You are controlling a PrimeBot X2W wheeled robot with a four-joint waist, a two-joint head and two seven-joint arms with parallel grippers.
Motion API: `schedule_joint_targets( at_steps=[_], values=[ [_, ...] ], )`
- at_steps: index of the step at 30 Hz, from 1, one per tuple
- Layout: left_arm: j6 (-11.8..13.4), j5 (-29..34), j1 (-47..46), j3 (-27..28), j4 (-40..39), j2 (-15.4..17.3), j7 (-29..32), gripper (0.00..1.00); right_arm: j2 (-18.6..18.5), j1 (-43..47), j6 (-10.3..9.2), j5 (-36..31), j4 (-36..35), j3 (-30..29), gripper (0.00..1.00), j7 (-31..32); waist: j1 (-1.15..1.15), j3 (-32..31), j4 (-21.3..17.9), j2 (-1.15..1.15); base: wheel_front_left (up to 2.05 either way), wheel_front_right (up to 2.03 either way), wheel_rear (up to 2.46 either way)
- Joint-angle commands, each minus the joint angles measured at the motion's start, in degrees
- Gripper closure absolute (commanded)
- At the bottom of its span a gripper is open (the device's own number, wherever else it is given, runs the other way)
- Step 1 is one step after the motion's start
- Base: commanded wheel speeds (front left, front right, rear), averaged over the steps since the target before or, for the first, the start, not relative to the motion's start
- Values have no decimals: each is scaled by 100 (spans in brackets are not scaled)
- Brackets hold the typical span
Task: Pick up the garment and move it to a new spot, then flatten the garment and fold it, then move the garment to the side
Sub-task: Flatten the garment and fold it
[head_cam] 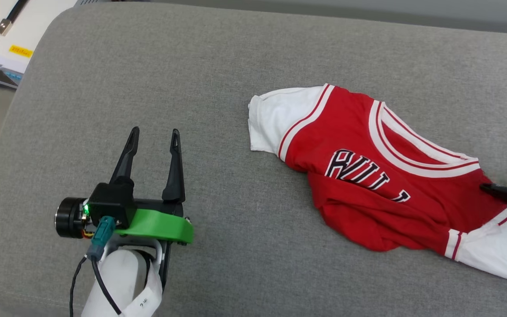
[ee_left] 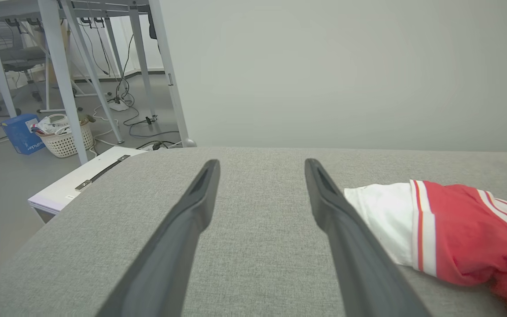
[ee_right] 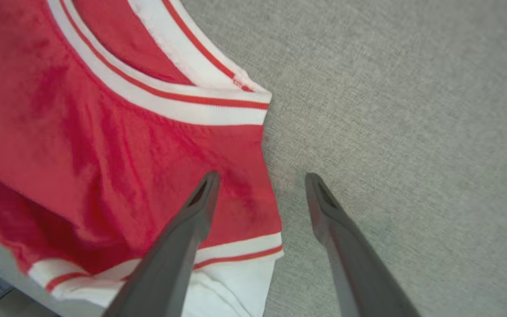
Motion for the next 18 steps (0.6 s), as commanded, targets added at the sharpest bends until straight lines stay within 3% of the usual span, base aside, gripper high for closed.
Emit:
schedule_joint_targets(
  at_steps=[1,9,10,11,12,18],
  values=[
    [-25,39,-115,-14,10,-44,-33,0,137,-71,-5,-142,232,54,0,-24,0,256,225,0,0,0,0],
    [-47,70,-170,74,89,-98,-33,0,519,252,-5,-67,850,476,0,-126,0,301,260,0,0,0,0],
    [-44,73,-153,98,97,-100,-33,0,533,243,-5,-43,834,475,38,-228,0,276,233,0,0,0,0],
    [-41,79,-129,133,110,-100,-33,0,559,212,-5,-6,776,452,85,-416,0,222,186,0,0,0,0],
    [-45,84,-108,158,122,-97,-33,0,573,185,-5,37,735,416,100,-569,0,177,148,0,0,0,0],
    [-88,110,58,306,180,-64,-33,0,270,-88,-5,24,30,268,100,-1656,0,-228,-103,0,0,0,0]
  ],
)
